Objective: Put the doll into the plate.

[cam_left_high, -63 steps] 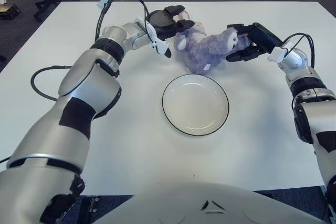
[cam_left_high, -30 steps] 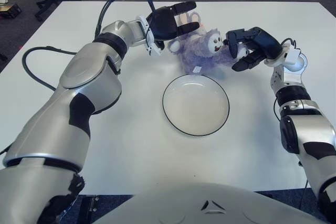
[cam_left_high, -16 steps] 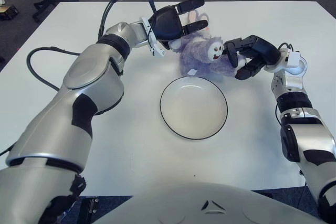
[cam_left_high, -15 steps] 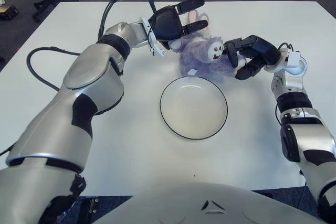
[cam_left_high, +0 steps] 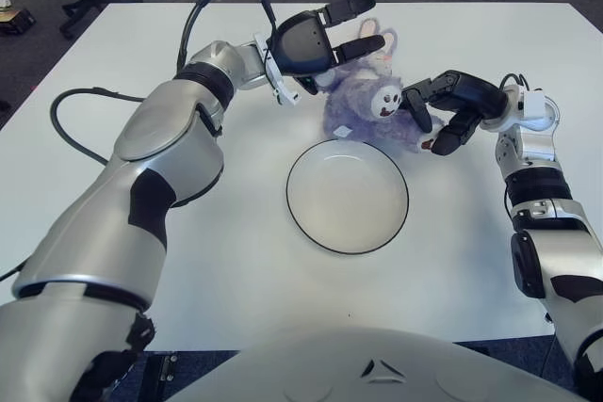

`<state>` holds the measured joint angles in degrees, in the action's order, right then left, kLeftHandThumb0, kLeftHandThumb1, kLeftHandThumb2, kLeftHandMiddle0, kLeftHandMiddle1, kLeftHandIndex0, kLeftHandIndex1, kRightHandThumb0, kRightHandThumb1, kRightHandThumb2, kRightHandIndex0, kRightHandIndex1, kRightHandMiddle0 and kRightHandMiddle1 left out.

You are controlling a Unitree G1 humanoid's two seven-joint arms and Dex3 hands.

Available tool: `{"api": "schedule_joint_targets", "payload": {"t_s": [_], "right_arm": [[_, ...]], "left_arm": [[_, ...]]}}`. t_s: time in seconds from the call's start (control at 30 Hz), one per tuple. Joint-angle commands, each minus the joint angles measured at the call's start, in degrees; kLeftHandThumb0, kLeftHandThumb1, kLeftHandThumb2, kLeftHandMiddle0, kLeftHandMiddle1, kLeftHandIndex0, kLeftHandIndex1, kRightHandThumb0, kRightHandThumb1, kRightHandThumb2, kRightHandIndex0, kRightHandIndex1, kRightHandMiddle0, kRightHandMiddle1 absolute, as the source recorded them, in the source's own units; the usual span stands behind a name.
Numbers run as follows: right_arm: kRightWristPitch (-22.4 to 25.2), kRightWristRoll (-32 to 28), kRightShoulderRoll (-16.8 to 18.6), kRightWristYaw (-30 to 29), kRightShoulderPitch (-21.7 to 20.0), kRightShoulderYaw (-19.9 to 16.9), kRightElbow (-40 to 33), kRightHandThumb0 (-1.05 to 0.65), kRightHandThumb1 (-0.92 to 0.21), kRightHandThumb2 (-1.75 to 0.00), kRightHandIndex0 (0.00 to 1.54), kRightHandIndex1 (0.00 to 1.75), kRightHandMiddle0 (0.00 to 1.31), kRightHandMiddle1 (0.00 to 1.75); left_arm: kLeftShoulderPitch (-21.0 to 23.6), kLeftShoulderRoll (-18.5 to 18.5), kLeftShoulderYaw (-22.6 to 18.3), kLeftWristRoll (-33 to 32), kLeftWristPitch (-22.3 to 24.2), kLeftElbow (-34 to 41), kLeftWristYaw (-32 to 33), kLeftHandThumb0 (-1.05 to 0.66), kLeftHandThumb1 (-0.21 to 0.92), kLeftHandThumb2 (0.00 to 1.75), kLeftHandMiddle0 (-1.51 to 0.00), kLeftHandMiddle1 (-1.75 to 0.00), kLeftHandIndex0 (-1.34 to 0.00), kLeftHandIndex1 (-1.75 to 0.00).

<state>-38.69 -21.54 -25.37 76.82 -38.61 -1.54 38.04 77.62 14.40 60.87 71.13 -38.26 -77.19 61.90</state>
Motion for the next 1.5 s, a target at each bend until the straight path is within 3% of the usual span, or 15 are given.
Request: {"api": "schedule_joint_targets", "payload": {"t_s": [0.0,0.2,0.27,0.3,0.33,0.37,0.43,0.5,0.53,0.57,0.7,1.03,1.3,1.47], "right_arm": [[0.1,-0.7,-0.4,0.8,0.7,-0.6,-0.5,-0.13,-0.90,-0.15,0.90,1.75,0.70,1.75],[0.6,-0.6,-0.6,0.9,0.7,-0.6,-1.0,-0.13,-0.90,-0.14,0.90,1.75,0.69,1.75],[0.9,-0.6,-0.6,0.9,0.7,-0.6,-1.2,-0.14,-0.91,-0.14,0.89,1.75,0.69,1.75],[1.0,-0.6,-0.6,0.9,0.7,-0.6,-1.3,-0.14,-0.91,-0.14,0.89,1.75,0.69,1.75],[1.0,-0.6,-0.6,0.9,0.7,-0.7,-1.4,-0.14,-0.91,-0.14,0.89,1.75,0.69,1.75],[1.1,-0.6,-0.6,1.0,0.7,-0.7,-1.5,-0.14,-0.91,-0.14,0.89,1.75,0.69,1.75],[1.2,-0.6,-0.7,1.0,0.7,-0.7,-1.6,-0.14,-0.91,-0.14,0.89,1.75,0.69,1.75],[1.4,-0.6,-0.7,1.0,0.5,-0.8,-1.7,-0.14,-0.91,-0.14,0.88,1.75,0.69,1.75],[1.5,-0.6,-0.7,1.0,0.5,-0.9,-1.8,-0.14,-0.91,-0.14,0.88,1.75,0.69,1.75],[1.6,-0.6,-0.8,0.9,0.4,-0.9,-1.9,-0.15,-0.92,-0.14,0.88,1.75,0.69,1.75],[1.9,-0.4,-0.8,0.5,0.5,-1.1,-2.0,-0.15,-0.92,-0.14,0.88,1.75,0.69,1.75],[3.2,2.5,-1.6,-4.5,0.1,-1.6,-1.0,-0.13,-0.92,-0.14,0.87,1.75,0.69,1.75],[-11.6,13.3,-0.9,-22.9,-1.4,-4.1,7.3,-0.09,-0.92,-0.14,0.86,1.75,0.68,1.75],[-20.3,25.4,-3.7,-37.2,-2.9,-3.9,12.6,-0.08,-0.91,-0.15,0.88,1.75,0.69,1.75]], "left_arm": [[-0.8,-0.7,-0.1,-0.4,-1.6,0.0,1.0,-0.51,0.92,0.10,-0.67,-0.19,-0.66,-0.22],[-0.5,-0.7,0.4,0.0,-4.8,0.0,0.9,-0.53,0.92,0.10,-0.65,-0.17,-0.64,-0.23],[-0.3,-0.6,0.7,0.2,-6.3,0.0,0.6,-0.49,0.92,0.08,-0.64,-0.49,-0.61,-0.48],[-0.2,-0.5,0.9,0.3,-7.2,0.0,0.7,-0.49,0.92,0.08,-0.63,-0.56,-0.60,-0.53],[-0.1,-0.5,1.2,0.6,-7.9,0.0,0.9,-0.46,0.92,0.09,-0.62,-0.69,-0.60,-0.69],[0.0,-0.5,1.4,0.8,-8.4,0.0,1.0,-0.43,0.92,0.11,-0.58,-0.98,-0.59,-0.93],[0.1,-0.5,1.8,1.1,-9.0,0.0,1.0,-0.40,0.92,0.14,-0.51,-1.39,-0.59,-1.18],[0.2,-0.5,2.2,1.4,-9.6,-0.1,0.6,-0.38,0.89,0.24,-0.52,-1.60,-0.54,-1.35],[0.2,-0.5,2.4,1.4,-9.9,-0.1,0.1,-0.38,0.89,0.24,-0.52,-1.60,-0.54,-1.35],[0.2,-0.6,2.5,1.4,-10.0,-0.2,-0.3,-0.38,0.83,0.40,-0.53,-1.67,-0.50,-1.45],[0.2,-0.7,2.5,1.0,-10.3,-0.4,-2.6,-0.37,0.76,0.58,-0.55,-1.73,-0.45,-1.56],[0.0,-0.2,1.3,-1.0,-10.5,-0.3,-8.8,-0.37,0.74,0.65,-0.61,-1.75,-0.41,-1.62],[0.0,0.9,-1.1,-3.8,-12.1,-0.2,-13.8,-0.38,0.68,0.77,-0.69,-1.75,-0.41,-1.67],[-0.1,2.1,-5.2,-8.3,-14.5,-0.2,-20.6,-0.38,0.64,0.85,-0.73,-1.75,-0.41,-1.70]]}}
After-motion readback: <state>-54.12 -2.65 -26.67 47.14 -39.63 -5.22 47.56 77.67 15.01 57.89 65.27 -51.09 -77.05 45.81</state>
